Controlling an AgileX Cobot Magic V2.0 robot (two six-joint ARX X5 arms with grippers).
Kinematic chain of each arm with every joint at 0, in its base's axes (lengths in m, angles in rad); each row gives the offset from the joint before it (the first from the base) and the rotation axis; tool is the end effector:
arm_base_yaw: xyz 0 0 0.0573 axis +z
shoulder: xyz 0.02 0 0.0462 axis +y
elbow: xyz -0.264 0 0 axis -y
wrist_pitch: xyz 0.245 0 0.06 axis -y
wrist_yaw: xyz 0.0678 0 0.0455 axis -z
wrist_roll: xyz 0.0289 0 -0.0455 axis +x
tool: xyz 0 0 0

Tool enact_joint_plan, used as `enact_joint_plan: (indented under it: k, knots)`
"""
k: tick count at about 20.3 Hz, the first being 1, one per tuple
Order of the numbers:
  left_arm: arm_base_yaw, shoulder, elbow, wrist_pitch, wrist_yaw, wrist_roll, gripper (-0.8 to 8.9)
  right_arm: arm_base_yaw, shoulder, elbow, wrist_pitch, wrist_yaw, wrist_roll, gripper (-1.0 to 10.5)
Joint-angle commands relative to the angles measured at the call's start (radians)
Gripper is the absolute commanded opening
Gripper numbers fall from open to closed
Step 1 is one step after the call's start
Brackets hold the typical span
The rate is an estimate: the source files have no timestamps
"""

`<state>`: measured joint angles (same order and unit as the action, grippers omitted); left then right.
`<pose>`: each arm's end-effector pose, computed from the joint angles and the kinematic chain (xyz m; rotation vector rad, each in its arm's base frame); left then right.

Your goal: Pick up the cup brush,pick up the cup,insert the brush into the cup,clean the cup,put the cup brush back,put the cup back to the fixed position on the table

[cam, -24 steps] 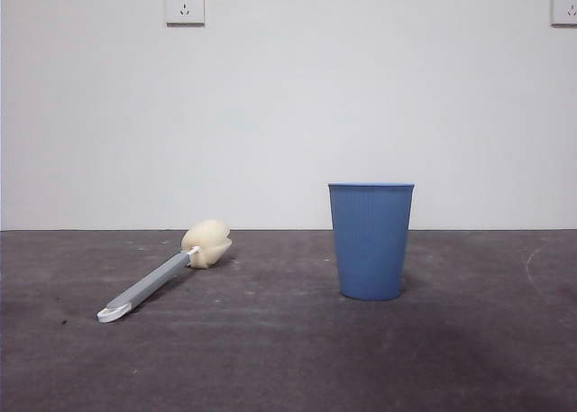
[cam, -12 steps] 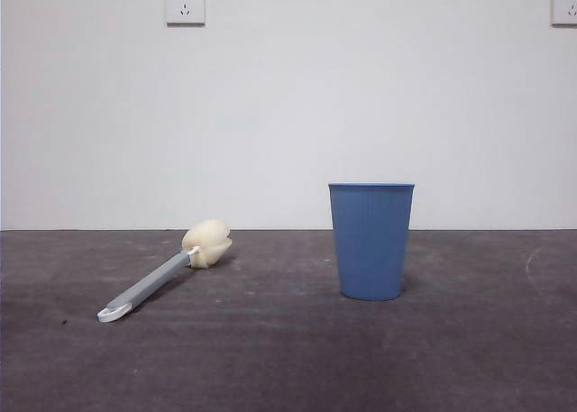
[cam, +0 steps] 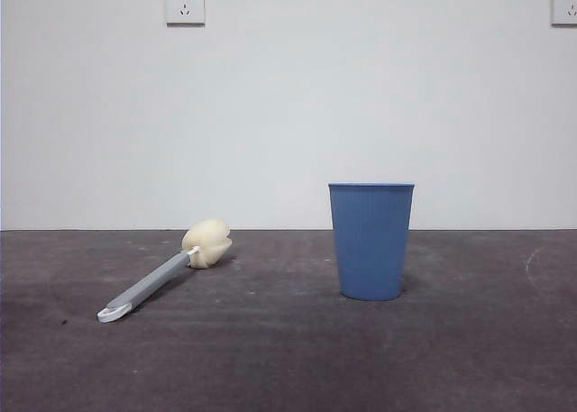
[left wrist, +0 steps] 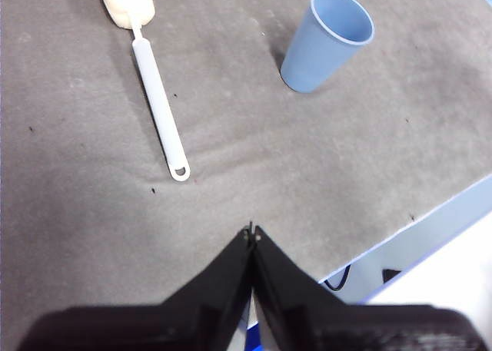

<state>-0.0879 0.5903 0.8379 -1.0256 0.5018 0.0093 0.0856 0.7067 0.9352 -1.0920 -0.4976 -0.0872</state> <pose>0.0883 -0.0217 0.3033 -0.1535 0.7694 -0.5628 0.1033 0.0227 0.3180 0.0994 0.8312 0.5823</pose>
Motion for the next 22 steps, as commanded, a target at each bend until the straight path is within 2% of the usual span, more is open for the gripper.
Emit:
enact_joint_plan:
  k: [1,2,3,4,11,13,16,22]
  knots:
    - [-0.003,-0.001,0.003,0.003,0.005,0.021,0.57,0.002,0.000,0.005,0.006,-0.002,0.013,3.8]
    - [-0.003,-0.001,0.003,0.001,0.003,0.018,2.41,0.002,0.000,0.005,0.009,-0.001,0.023,5.6]
    - [-0.003,-0.001,0.003,-0.002,0.001,0.018,4.45,0.002,0.002,0.005,0.013,0.000,0.033,6.4]
    - [-0.003,0.000,0.003,-0.003,0.001,0.018,6.07,0.002,0.003,0.005,0.015,0.001,0.046,6.5]
    - [-0.004,0.003,0.003,0.020,-0.001,0.019,6.14,0.002,0.018,0.005,0.060,0.000,0.048,6.5]
    - [-0.004,0.003,0.003,0.035,0.000,0.018,6.12,0.002,0.028,0.005,0.080,0.000,0.097,6.5]
    - [-0.009,0.014,0.003,0.041,0.026,0.022,6.11,0.002,0.047,0.005,0.079,0.000,0.098,6.5]
    - [-0.084,0.122,0.003,0.113,-0.010,0.017,6.11,0.002,0.086,0.005,0.089,-0.002,0.097,6.5]
